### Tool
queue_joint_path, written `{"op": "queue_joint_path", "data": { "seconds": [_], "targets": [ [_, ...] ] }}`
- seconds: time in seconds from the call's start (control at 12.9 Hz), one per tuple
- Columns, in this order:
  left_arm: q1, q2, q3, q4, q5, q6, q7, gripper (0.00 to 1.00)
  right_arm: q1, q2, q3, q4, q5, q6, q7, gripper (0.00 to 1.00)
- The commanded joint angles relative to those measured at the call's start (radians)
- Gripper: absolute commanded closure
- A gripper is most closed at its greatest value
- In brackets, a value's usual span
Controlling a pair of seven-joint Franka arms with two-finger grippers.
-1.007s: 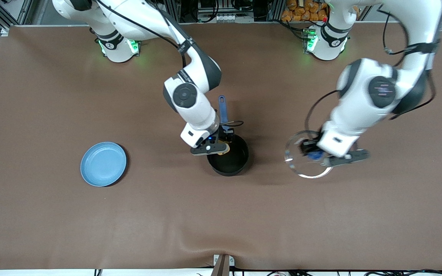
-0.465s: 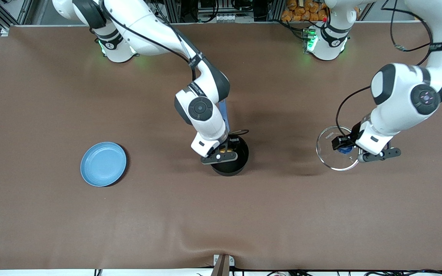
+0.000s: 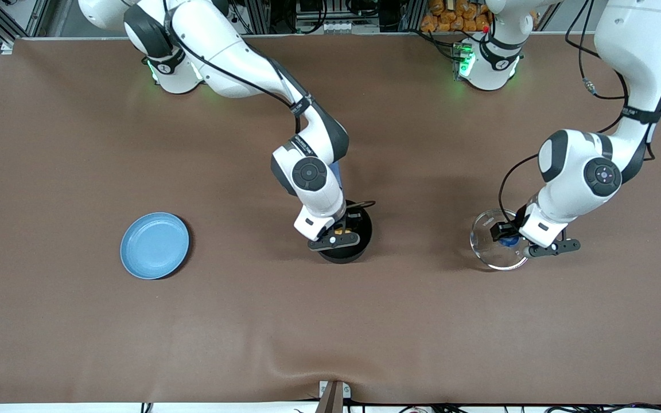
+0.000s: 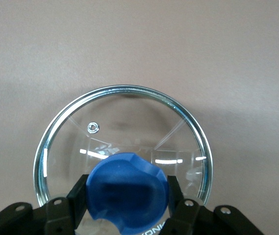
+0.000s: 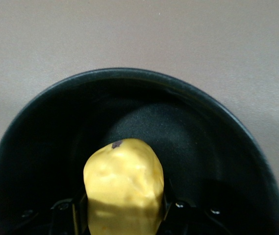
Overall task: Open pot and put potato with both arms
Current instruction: 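Release the potato into the pot while the left gripper lowers the lid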
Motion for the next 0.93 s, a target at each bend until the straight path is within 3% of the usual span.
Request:
{"op": "queue_joint_path", "data": {
  "seconds": [0.0,0.08,0.15,0.23,0.31,0.54,0.85],
  "targets": [
    [0.023,0.021,-0.013,0.009,0.037,0.048,0.003,0.44,0.009,0.039,-0.008,0.051,-0.011,0.000,0.009,1.00],
    [0.022,0.021,-0.013,0.012,0.037,0.054,0.001,0.17,0.009,0.037,-0.008,0.053,-0.011,-0.001,0.009,0.89],
    [0.023,0.021,-0.013,0.013,0.037,0.054,0.001,0.01,0.004,0.036,-0.008,0.053,-0.011,-0.003,0.009,0.54],
    [0.023,0.021,-0.013,0.013,0.037,0.054,0.001,0.00,0.001,0.031,-0.008,0.053,-0.011,-0.007,0.009,0.23],
    [0.023,0.019,-0.013,0.013,0.037,0.054,0.001,0.00,-0.002,0.021,-0.010,0.053,-0.011,-0.012,0.007,0.04],
    [0.022,-0.049,-0.015,0.013,0.037,0.016,-0.014,0.00,-0.004,-0.032,-0.011,0.053,-0.012,-0.067,0.001,0.00],
    [0.025,-0.270,-0.025,0.019,0.026,-0.225,0.006,0.00,-0.005,-0.133,-0.019,0.051,-0.014,-0.194,0.001,0.00]
  ]
}}
